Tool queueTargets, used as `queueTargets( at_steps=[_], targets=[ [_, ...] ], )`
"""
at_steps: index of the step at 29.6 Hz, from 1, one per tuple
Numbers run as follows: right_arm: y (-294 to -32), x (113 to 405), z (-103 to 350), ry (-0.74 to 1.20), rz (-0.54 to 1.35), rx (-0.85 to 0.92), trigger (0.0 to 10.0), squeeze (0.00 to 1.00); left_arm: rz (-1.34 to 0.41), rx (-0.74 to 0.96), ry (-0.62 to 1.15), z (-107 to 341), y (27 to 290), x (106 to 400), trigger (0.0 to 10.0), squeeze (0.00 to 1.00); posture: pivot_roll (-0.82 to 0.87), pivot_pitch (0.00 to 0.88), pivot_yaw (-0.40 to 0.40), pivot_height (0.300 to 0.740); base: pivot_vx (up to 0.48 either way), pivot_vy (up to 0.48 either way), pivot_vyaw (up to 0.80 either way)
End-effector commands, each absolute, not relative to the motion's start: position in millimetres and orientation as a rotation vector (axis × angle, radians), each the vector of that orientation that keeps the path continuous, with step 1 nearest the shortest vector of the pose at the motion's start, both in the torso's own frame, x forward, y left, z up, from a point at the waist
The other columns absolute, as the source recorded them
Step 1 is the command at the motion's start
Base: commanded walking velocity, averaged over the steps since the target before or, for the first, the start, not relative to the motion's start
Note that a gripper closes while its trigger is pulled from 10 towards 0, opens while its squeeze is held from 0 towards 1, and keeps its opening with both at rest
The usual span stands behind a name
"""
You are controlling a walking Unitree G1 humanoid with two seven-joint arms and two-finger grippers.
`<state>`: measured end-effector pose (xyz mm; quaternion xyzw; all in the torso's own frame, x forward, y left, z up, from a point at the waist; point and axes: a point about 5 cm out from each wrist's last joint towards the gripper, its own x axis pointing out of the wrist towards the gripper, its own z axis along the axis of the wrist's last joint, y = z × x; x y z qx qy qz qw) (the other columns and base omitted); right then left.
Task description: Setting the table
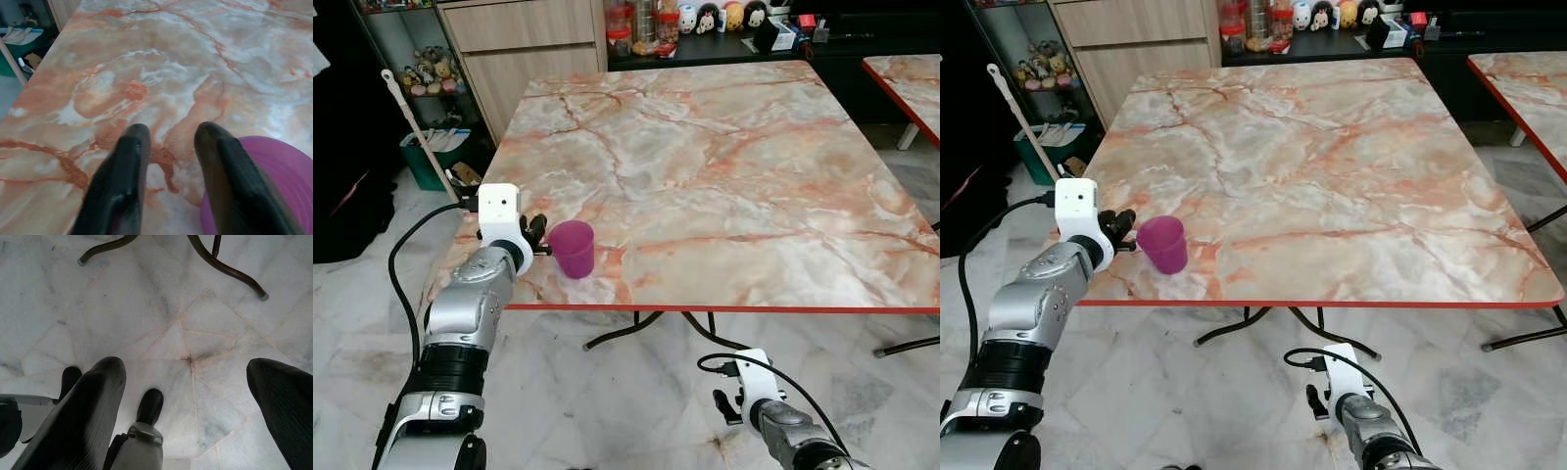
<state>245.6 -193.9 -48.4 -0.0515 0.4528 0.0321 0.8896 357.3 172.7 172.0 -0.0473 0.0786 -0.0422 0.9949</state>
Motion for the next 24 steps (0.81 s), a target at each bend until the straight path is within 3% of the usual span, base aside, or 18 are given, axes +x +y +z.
queueTargets(
  at_steps=[1, 11, 12, 24],
  targets=[
    [-190.4, 246.9, -48.0, 0.939, 0.08, -0.107, 10.0, 0.0, -0.074, -0.142, 0.166, 174.2, 177.4, 358.5, 10.0, 1.0, -0.02, 0.068, 0.068, 0.74, 0.0, 0.0, 0.0],
    [-190.5, 246.9, -48.0, 0.939, 0.081, -0.107, 10.0, 0.0, -0.126, -0.261, 0.23, 174.5, 173.5, 358.3, 10.0, 1.0, -0.02, 0.071, 0.068, 0.74, 0.0, 0.0, 0.0],
    [-190.5, 246.9, -48.0, 0.939, 0.081, -0.108, 10.0, 0.0, -0.151, -0.247, 0.253, 173.8, 172.9, 358.1, 10.0, 0.0, -0.02, 0.071, 0.068, 0.74, 0.0, 0.0, 0.0],
    [-190.7, 246.9, -48.0, 0.938, 0.081, -0.107, 10.0, 0.0, -0.204, -0.229, 0.252, 179.7, 167.7, 356.5, 10.0, 0.0, -0.02, 0.072, 0.069, 0.74, 0.0, 0.0, 0.0]
  ],
)
